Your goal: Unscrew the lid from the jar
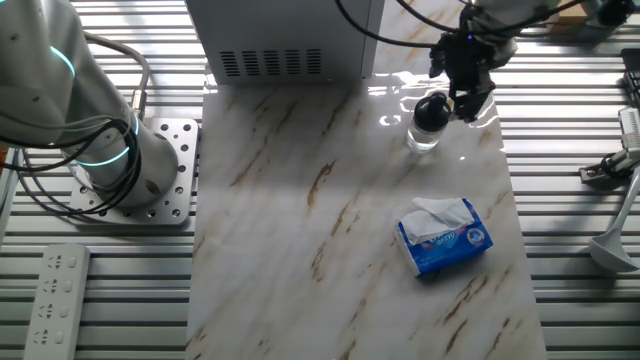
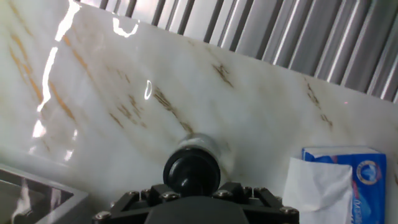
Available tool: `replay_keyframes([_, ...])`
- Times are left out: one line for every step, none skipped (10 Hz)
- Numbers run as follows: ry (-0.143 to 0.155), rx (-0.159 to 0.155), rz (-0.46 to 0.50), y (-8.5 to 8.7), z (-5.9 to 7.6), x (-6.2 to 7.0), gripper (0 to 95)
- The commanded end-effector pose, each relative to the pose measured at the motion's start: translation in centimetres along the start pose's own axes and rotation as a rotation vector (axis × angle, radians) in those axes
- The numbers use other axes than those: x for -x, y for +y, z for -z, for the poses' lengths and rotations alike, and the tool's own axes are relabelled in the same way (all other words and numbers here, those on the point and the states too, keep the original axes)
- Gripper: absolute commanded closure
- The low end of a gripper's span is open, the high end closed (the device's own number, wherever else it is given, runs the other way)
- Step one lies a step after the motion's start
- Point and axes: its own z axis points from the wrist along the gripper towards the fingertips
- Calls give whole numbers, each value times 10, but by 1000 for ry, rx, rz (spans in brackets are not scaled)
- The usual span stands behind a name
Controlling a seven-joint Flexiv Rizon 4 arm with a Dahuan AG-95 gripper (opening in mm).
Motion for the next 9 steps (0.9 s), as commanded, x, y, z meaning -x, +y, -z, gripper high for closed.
replay_keyframes([8,2,-116,-1,-5,-1,190])
replay_keyframes([14,3,-138,-1,-8,0,190])
replay_keyframes([15,4,-144,-1,-11,1,190])
replay_keyframes([13,3,-152,2,-14,1,190])
replay_keyframes([12,1,-156,3,-16,2,190])
replay_keyframes([13,-3,-160,3,-19,2,190])
replay_keyframes([13,-5,-174,3,-23,3,190])
replay_keyframes([13,-9,-183,3,-26,3,190])
replay_keyframes([9,-14,-189,2,-31,4,190])
